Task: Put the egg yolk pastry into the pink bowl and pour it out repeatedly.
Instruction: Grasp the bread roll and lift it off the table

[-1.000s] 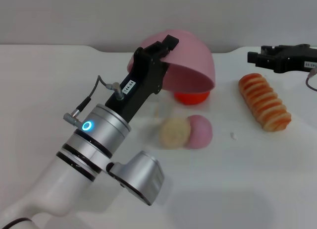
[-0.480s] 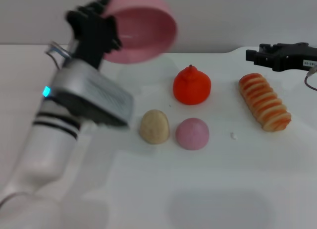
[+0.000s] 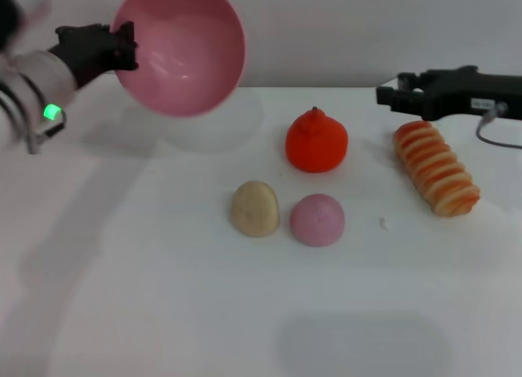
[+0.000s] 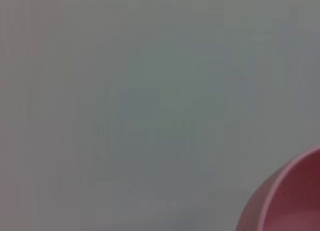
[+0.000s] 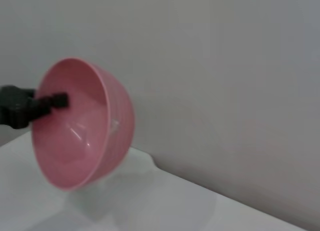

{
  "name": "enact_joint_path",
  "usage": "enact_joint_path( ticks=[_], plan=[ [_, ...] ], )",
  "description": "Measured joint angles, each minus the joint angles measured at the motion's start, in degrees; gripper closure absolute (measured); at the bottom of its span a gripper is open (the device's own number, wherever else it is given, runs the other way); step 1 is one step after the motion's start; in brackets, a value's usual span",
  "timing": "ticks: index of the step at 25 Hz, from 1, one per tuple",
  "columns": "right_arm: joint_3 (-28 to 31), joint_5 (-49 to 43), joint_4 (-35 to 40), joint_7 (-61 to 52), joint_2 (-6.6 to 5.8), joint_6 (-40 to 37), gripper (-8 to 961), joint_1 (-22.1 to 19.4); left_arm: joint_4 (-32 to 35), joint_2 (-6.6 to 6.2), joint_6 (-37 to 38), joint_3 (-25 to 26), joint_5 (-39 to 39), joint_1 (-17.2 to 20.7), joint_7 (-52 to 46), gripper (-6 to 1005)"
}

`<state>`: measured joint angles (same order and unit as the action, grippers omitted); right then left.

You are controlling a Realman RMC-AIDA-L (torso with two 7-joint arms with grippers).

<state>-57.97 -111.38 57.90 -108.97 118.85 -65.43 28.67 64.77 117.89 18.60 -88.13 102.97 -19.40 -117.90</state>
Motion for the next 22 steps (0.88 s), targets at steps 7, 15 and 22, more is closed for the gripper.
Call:
enact_joint_path(
  ticks=[7, 15, 22],
  plan=[
    [-5.26, 9.02, -2.88, 2.70, -0.09, 1.35, 390, 3.73, -6.81, -2.82, 38.60, 24.20, 17.21, -8.40, -16.10, 996],
    [-14.32, 7.03, -7.50, -1.24, -0.22, 1.00, 305, 11.75, 4.36, -2.46, 55.02, 29.56, 32.84, -6.48, -29.82, 996],
    [-20.80, -2.35, -10.99, -12.84, 0.10, 2.18, 264, 17.46, 15.99, -0.36, 63.17, 33.67, 39.08, -3.67, -32.68, 995]
  ],
)
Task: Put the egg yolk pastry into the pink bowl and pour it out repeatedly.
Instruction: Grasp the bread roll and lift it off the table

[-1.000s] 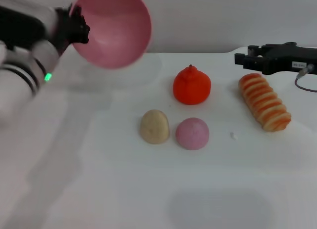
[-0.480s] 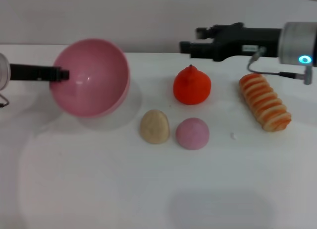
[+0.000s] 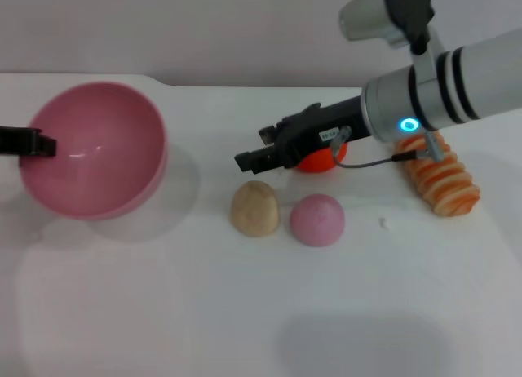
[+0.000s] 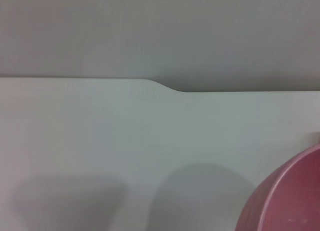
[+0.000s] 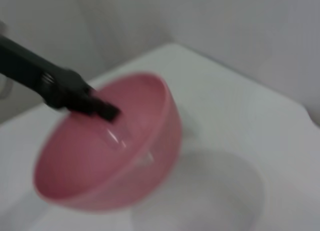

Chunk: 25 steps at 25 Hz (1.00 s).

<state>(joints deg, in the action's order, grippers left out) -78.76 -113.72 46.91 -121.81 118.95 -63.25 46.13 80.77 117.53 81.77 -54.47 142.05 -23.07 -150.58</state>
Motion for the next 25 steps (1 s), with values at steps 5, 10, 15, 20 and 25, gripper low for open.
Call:
enact_joint_path(
  ticks=[5, 10, 15, 20, 25],
  plan=[
    [-3.35, -2.40, -0.55, -4.71, 0.06, 1.99, 265, 0.01, 2.79, 0.20, 0.63, -0.40, 0.19, 1.71, -0.93, 995],
    [-4.40, -2.35, -3.42, -4.84, 0.05, 3.00, 265, -0.16, 2.24, 0.25, 0.67, -1.12, 0.50, 1.58, -0.94, 995],
    [-7.03, -1.47, -7.12, -4.96, 0.36, 7.54, 266, -0.29, 2.22, 0.25, 0.70, -2.28, 0.54, 1.34, -0.88, 994],
    [-12.87, 6.55, -9.44, -3.38, 0.57, 14.11, 266, -0.79, 2.20, 0.25, 0.63, -3.45, 0.54, 1.28, -0.90, 995],
    [-18.27, 10.15, -10.57, -3.47, 0.57, 17.64, 267, -0.30, 2.19, 0.25, 0.54, -4.63, 0.24, 1.27, -0.95, 995]
  ],
)
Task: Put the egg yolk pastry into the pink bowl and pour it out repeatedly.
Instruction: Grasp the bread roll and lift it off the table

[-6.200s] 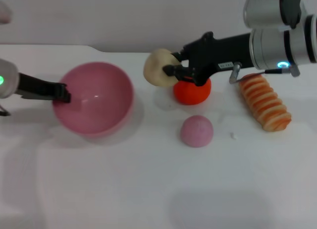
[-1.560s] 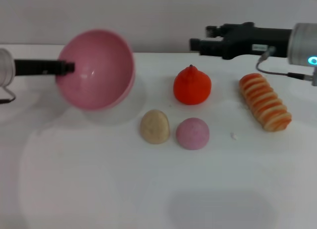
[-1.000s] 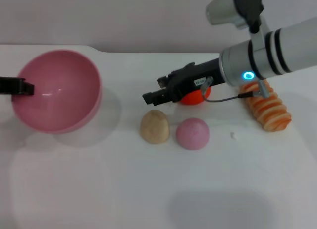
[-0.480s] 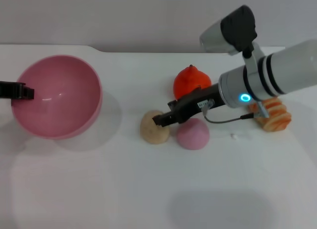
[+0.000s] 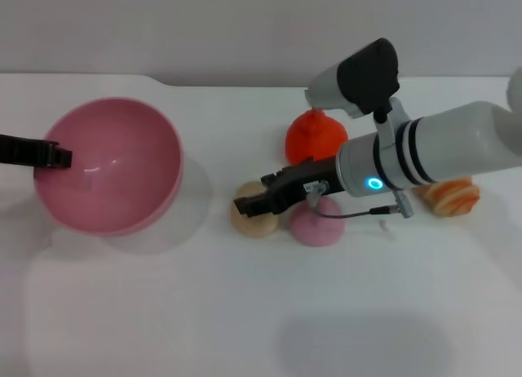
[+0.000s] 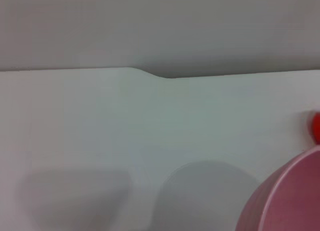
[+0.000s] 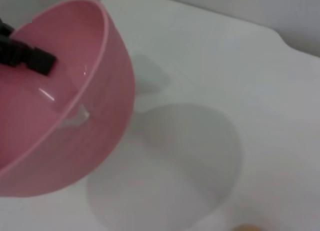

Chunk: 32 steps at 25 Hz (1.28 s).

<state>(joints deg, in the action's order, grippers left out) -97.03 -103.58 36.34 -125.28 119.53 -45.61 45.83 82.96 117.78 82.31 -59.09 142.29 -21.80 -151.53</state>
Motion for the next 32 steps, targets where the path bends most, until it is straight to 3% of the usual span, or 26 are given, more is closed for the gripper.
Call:
enact_joint_path(
  ticks=[11, 13, 18, 22, 26, 30, 32],
  plan=[
    [-3.18, 0.22, -2.86, -0.79, 0.09, 4.26, 269, 0.63, -0.30, 0.19, -0.77, -0.87, -0.14, -0.21, -0.08, 994],
    [-3.13, 0.23, -2.47, -0.43, 0.06, 4.27, 429, 0.17, -1.01, 0.23, -1.40, -1.61, -0.29, -0.32, -0.09, 993],
    [-1.19, 0.29, -0.67, -0.10, -0.47, 3.64, 479, -1.69, -3.78, 0.16, -2.32, -2.57, -0.50, -1.41, -0.09, 993],
    [4.87, 0.31, 1.27, 2.98, -0.81, -0.13, 519, -3.74, -5.12, 0.08, -2.98, -2.57, -0.38, -2.26, 0.10, 993],
    [14.67, 0.31, 4.43, 7.63, -0.91, -6.57, 559, -6.25, -6.24, 0.04, -4.07, -2.55, -0.17, -3.07, 0.21, 994],
    [24.20, 2.05, 12.47, 12.96, -0.94, -15.03, 596, -9.90, -9.55, -0.06, -6.01, -2.52, -0.09, -4.63, 0.47, 994],
    [26.23, 5.33, 16.36, 16.40, -0.94, -19.13, 613, -11.47, -12.18, -0.08, -6.72, -2.54, -0.06, -6.22, 0.58, 994]
  ],
)
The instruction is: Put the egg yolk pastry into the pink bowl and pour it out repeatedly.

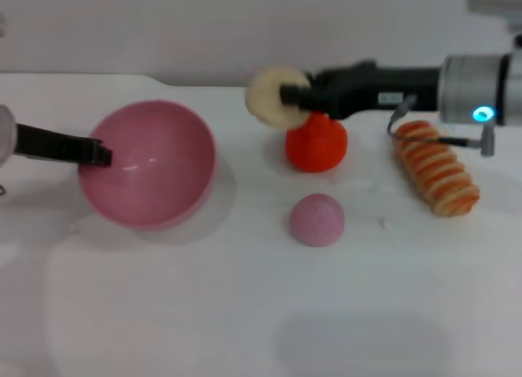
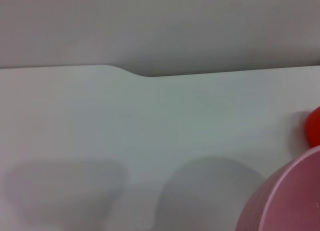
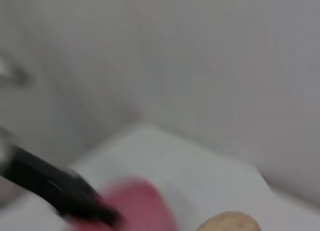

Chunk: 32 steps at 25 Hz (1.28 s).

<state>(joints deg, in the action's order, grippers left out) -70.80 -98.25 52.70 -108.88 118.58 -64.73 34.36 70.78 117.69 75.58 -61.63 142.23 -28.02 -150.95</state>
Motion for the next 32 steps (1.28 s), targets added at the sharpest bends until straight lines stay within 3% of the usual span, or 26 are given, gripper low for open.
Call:
enact_joint_path(
  ticks=[6, 11, 14, 22, 27, 32],
  plan=[
    [0.07, 2.25, 7.74, 4.51, -0.11, -7.58, 667, -0.64, -5.63, 0.27, -0.70, -3.48, -0.08, -5.50, 0.62, 993],
    [-5.01, -5.28, 7.68, 4.94, 0.00, -7.75, 727, 1.77, -6.20, 0.69, -1.85, -8.03, -0.64, -8.24, 0.00, 994],
    [-8.09, -9.13, 7.41, 3.29, 0.20, -7.41, 698, 2.94, -6.56, 0.77, -2.43, -9.25, -0.73, -9.32, -0.25, 994],
    [-7.55, -9.36, 10.39, 2.92, 0.39, -6.24, 619, 1.33, -6.61, 0.75, -3.73, -9.29, -0.83, -9.33, -0.73, 994],
    [-4.18, -7.23, 10.76, 2.95, 0.45, -3.33, 448, -0.17, -6.58, 0.67, -6.52, -9.54, -1.12, -8.43, -0.56, 994],
    [0.17, -1.82, 9.55, 3.58, 0.37, 3.28, 414, -3.56, -4.58, 0.52, -14.49, -10.53, -4.35, -4.40, 1.96, 993]
  ],
)
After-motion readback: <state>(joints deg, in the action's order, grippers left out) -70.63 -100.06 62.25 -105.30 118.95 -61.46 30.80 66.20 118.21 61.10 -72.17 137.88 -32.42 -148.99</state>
